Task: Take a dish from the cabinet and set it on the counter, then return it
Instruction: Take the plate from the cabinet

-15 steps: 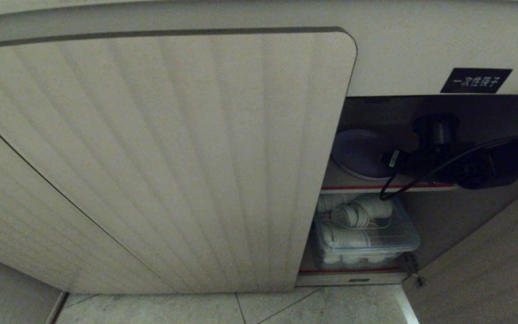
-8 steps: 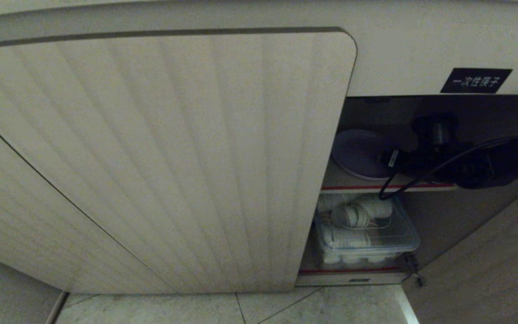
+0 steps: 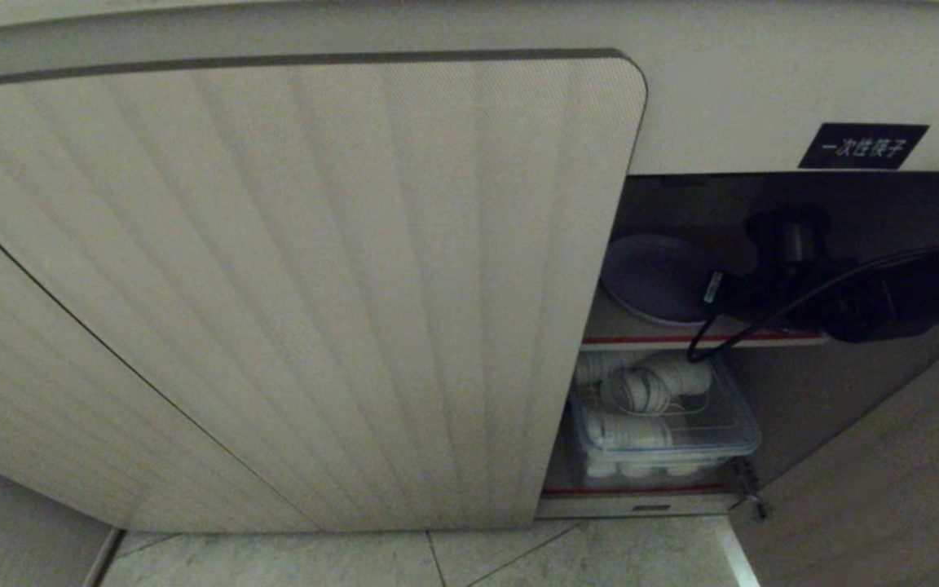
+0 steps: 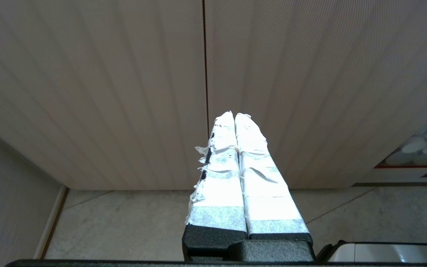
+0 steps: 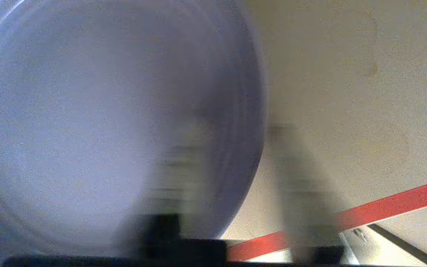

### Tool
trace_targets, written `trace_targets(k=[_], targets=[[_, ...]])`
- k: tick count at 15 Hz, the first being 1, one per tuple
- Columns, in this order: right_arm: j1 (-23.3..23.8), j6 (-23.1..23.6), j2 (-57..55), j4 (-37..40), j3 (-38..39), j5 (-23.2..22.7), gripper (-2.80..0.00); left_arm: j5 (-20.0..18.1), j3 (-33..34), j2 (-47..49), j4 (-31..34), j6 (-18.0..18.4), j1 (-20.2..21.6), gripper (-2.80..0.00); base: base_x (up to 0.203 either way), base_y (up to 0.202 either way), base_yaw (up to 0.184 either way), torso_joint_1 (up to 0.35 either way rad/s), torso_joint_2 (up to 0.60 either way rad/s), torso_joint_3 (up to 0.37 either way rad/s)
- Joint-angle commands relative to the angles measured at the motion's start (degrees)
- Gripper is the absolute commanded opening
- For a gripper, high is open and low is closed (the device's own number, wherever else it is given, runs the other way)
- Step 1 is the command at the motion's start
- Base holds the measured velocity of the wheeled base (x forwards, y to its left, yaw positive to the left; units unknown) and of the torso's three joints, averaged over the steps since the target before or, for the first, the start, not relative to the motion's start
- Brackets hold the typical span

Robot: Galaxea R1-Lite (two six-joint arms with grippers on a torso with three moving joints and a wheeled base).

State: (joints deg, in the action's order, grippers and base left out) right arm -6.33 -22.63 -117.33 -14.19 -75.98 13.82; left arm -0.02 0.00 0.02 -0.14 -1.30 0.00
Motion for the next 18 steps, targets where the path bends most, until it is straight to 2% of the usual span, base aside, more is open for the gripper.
trace_targets(k=[1,11,15,18], targets=[[0.0,-0.1,0.2,-0.1,0.0,0.1,-2.8,0.0,0.0,0.0,0.0,0.0,0.0,-2.8,0.0,0.0,0.0,0.0,0.0,0.0],[-0.1,-0.2,0.4,0.0,1.0,1.8,-2.8,0.0,0.0,0.0,0.0,0.0,0.0,-2.8,0.0,0.0,0.0,0.0,0.0,0.0],[-0.1,-3.3,1.3,-0.1,1.8,1.8,-2.8,0.0,0.0,0.0,0.0,0.0,0.0,-2.8,0.0,0.0,0.0,0.0,0.0,0.0],[-0.1,-3.7,2.6,-0.4,3.7,1.8,-2.8,0.0,0.0,0.0,0.0,0.0,0.0,-2.8,0.0,0.0,0.0,0.0,0.0,0.0]])
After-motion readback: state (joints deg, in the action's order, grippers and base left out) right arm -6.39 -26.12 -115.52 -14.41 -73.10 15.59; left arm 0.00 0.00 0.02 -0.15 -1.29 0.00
